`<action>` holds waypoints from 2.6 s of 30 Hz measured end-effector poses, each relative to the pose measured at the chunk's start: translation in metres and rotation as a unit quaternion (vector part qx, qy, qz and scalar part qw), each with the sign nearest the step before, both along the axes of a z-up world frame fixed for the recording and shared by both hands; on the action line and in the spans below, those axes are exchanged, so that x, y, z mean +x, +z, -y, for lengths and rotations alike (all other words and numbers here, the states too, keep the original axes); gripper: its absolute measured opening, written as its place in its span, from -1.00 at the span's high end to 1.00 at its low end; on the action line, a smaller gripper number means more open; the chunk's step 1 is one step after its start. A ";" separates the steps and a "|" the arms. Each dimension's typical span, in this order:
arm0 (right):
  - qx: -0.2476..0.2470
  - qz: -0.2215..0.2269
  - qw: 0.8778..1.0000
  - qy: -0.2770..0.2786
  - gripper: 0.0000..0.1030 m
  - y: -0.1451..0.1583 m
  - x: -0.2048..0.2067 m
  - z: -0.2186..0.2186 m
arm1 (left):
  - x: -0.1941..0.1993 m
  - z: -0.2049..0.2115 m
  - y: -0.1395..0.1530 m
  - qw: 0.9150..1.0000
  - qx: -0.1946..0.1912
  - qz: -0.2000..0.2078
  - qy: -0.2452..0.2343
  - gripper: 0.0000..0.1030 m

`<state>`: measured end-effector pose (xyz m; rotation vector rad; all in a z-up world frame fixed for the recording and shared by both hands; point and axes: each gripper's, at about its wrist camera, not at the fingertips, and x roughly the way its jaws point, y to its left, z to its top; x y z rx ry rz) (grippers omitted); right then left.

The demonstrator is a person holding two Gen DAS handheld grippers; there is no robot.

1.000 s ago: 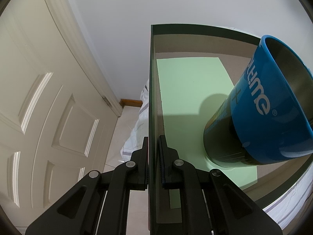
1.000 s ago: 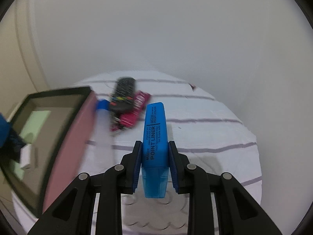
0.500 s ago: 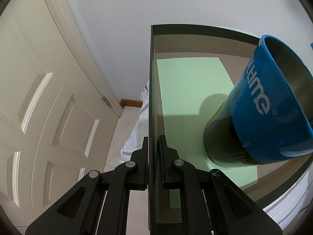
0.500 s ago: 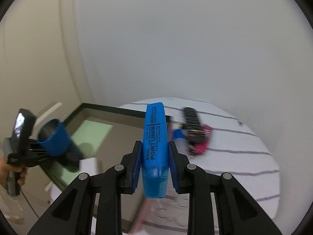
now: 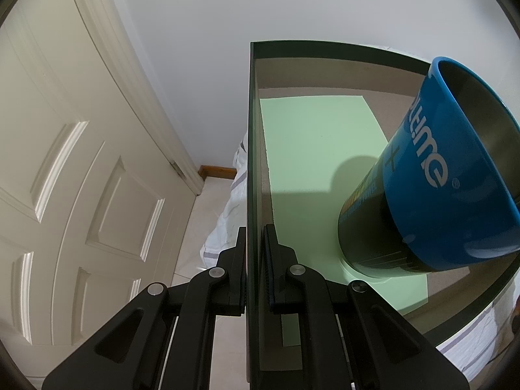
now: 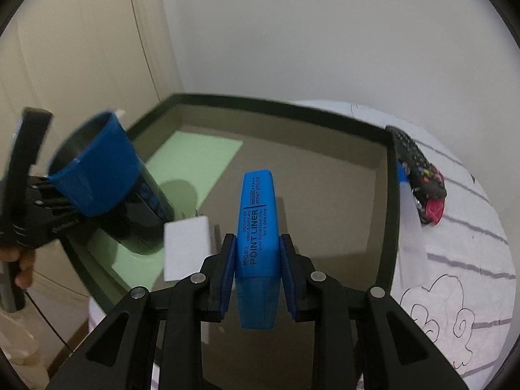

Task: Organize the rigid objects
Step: 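Carry the blue highlighter into the box and open the right gripper, then grasp the clear glue stick with the right gripper, then carry the glue stick into the box and release it with the right gripper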

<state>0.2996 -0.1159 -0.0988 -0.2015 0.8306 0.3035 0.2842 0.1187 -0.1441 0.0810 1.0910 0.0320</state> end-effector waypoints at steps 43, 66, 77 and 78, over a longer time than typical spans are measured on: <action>-0.007 0.013 0.994 -0.108 0.11 -0.012 0.048 0.115 | 0.001 -0.001 0.001 1.000 0.001 -0.001 0.000 0.88; 0.022 -0.012 0.974 -0.225 0.46 -0.032 -0.032 0.188 | -0.001 -0.003 0.002 1.000 -0.003 0.000 0.002 0.88; 0.031 -0.008 0.970 -0.242 0.45 -0.031 -0.023 0.194 | 0.000 -0.005 0.002 1.000 -0.001 -0.003 0.002 0.88; 0.031 -0.008 0.970 -0.242 0.45 -0.030 -0.022 0.193 | 0.000 -0.004 0.002 1.000 -0.002 -0.003 0.002 0.88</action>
